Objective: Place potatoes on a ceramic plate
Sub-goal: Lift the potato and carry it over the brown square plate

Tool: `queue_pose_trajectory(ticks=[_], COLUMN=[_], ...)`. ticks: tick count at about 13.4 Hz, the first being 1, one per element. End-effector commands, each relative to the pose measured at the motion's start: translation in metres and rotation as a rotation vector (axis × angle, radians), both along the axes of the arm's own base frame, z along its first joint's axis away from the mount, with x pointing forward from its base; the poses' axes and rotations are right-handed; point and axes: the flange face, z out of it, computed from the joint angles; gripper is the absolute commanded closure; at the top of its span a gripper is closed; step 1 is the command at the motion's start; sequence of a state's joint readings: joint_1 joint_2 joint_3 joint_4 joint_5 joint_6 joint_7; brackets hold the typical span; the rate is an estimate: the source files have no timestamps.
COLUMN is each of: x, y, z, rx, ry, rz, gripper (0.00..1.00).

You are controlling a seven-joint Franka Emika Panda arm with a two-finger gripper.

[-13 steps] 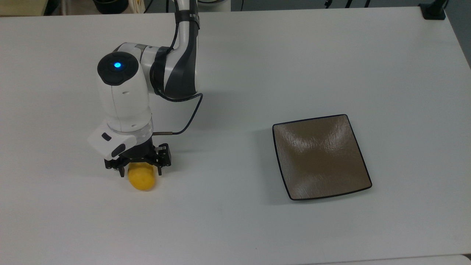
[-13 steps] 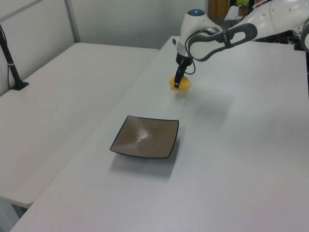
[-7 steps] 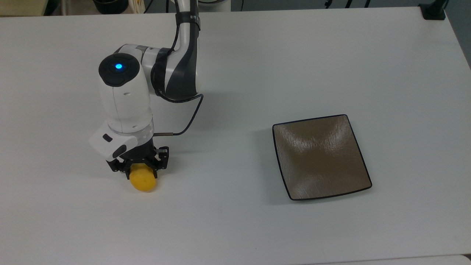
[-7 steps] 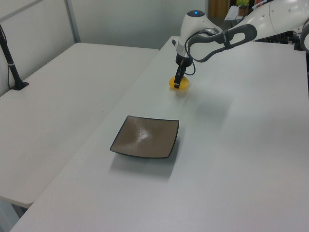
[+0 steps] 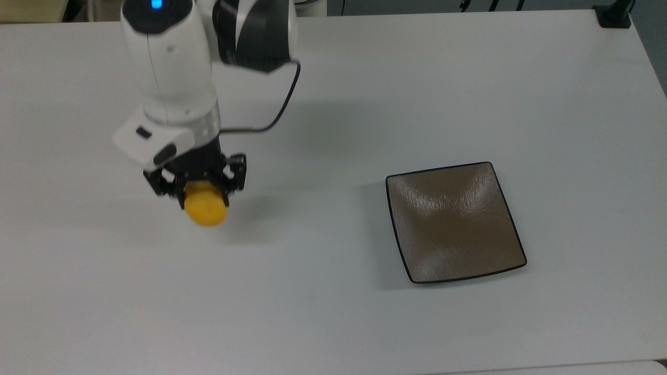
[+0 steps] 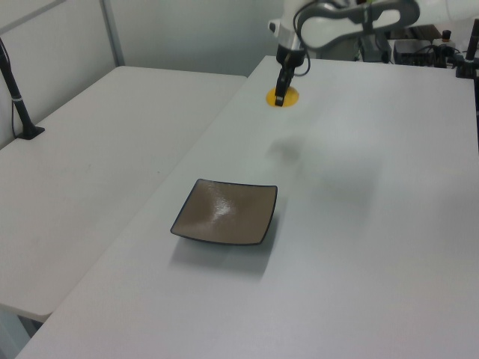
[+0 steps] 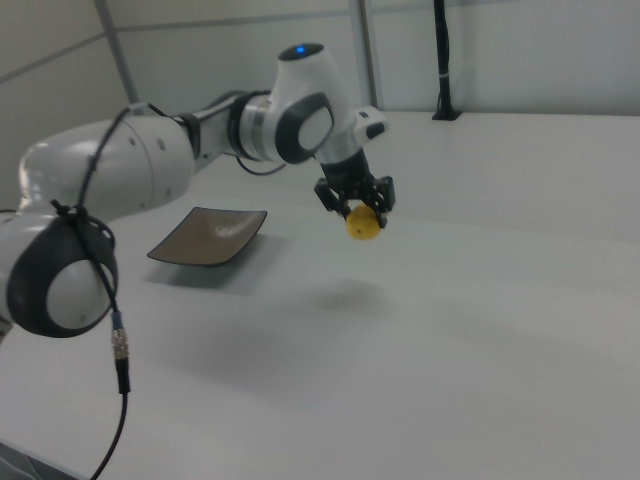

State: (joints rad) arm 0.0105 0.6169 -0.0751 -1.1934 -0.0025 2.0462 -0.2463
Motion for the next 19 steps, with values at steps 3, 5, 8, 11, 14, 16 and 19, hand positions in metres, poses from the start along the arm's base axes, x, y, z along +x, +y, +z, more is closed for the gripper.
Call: queue_pose_trajectory(ticks=[3, 5, 8, 11, 14, 16, 19], x=[-0.114, -0.124, -0.133, -0.133, -0.129, -0.122, -0.115], y=[0.027, 0.058, 0.097, 0.138, 0.185, 0.223, 0.268], z=[0.092, 0.097, 0.101, 0.098, 0.093, 0.088, 0.075], rx=[0.039, 0.036, 0.035, 0.051, 0.094, 0.121, 0.176], ry=[0.217, 0.250, 0.256, 0.240, 0.194, 0.142, 0.063], rz=[0.027, 0.032, -0.002, -0.030, -0.068, -0.115, -0.120], gripper=[1.00, 1.00, 1.00, 1.00, 1.00, 1.00, 0.99])
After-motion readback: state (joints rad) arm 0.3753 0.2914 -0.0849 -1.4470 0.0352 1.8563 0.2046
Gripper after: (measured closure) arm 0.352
